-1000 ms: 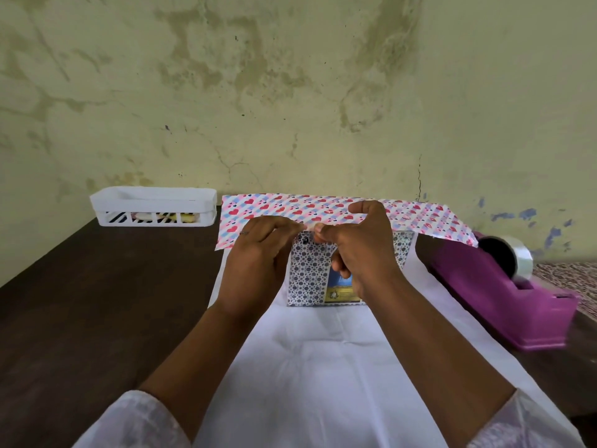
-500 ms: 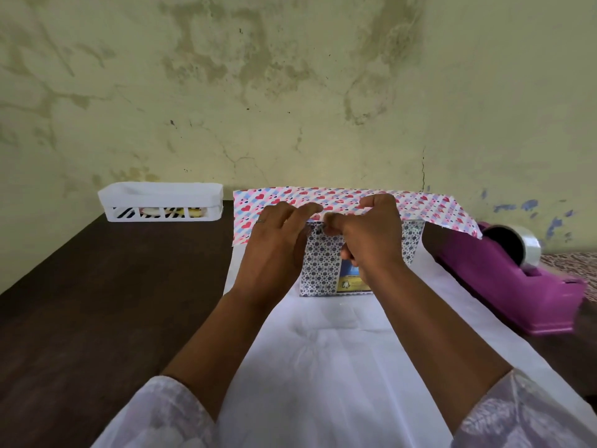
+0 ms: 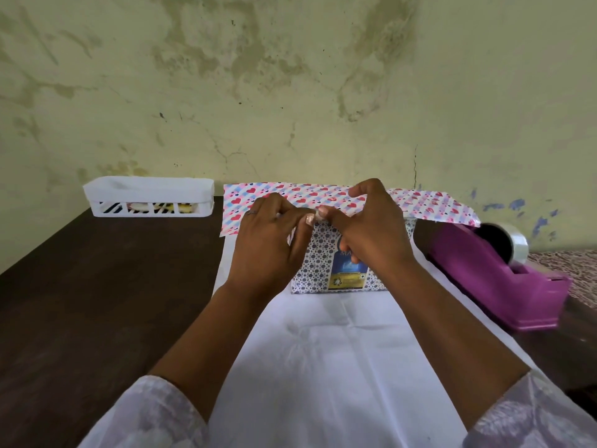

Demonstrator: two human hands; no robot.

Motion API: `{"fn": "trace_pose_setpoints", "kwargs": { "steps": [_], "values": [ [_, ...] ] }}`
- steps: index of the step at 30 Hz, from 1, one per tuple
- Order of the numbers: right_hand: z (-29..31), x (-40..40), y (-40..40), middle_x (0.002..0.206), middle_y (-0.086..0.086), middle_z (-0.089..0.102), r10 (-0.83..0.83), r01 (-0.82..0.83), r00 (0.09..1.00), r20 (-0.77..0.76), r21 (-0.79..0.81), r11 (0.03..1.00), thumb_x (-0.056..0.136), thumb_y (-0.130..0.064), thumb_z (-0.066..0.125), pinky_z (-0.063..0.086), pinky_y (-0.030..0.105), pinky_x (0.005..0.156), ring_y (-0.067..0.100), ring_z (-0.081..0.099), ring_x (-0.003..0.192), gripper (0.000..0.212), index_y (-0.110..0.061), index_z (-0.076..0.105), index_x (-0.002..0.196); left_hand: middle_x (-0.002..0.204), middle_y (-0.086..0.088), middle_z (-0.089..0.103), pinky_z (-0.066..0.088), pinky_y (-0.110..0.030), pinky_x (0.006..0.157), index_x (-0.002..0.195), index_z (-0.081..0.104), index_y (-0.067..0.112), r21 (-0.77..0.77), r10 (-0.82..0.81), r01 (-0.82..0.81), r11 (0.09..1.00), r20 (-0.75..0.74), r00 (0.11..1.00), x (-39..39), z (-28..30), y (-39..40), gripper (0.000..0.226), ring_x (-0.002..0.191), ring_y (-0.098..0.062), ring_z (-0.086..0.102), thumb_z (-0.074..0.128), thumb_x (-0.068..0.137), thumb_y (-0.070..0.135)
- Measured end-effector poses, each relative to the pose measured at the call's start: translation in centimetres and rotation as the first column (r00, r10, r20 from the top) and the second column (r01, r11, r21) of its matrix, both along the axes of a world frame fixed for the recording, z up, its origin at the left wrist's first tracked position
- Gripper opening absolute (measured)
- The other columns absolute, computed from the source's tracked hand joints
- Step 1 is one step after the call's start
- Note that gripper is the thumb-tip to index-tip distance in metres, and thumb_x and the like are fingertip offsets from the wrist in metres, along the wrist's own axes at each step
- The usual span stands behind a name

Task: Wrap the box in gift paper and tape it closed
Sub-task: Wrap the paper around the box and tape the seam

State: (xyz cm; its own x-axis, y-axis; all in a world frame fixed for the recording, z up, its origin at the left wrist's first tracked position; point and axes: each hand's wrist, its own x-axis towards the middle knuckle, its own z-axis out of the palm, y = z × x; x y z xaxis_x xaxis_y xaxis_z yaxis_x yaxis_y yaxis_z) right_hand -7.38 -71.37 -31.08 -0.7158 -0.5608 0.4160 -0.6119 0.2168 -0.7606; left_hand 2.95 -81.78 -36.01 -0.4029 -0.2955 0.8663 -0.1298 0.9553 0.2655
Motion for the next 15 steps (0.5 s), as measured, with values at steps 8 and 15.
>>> {"fn": "trace_pose_setpoints", "kwargs": {
  "steps": [8,15],
  "values": [
    [-1.6,-1.0,-0.2,0.062,0.001,0.062,0.034,0.001,0.976,-0.217,0.158,0.987,0.078,-0.041,0.072,0.051,0.036,0.057,0.016,0.056,0.048,0.045,-0.022,0.042,0.107,0.079,-0.006,0.059,0.041,-0.033,0.064,0.093,0.073,0.01,0.009,0.024,-0.024,1.0,-0.042,0.999,-0.4,0.2,-0.4,0.035,0.077,-0.022,0.052,0.046,0.094,0.032],
    [-2.3,-1.5,0.5,0.074,0.001,0.064,0.084,-0.011,0.952,-0.294,0.242,0.97,0.081,-0.034,0.071,0.052,0.039,0.069,0.026,0.064,0.075,0.055,-0.021,0.037,0.122,0.073,-0.001,0.054,0.04,-0.033,0.065,0.076,0.069,0.017,-0.064,0.123,-0.118,0.991,0.088,0.989,-1.0,1.6,-1.0,0.024,0.077,-0.025,0.054,0.063,0.079,0.039]
  ]
}}
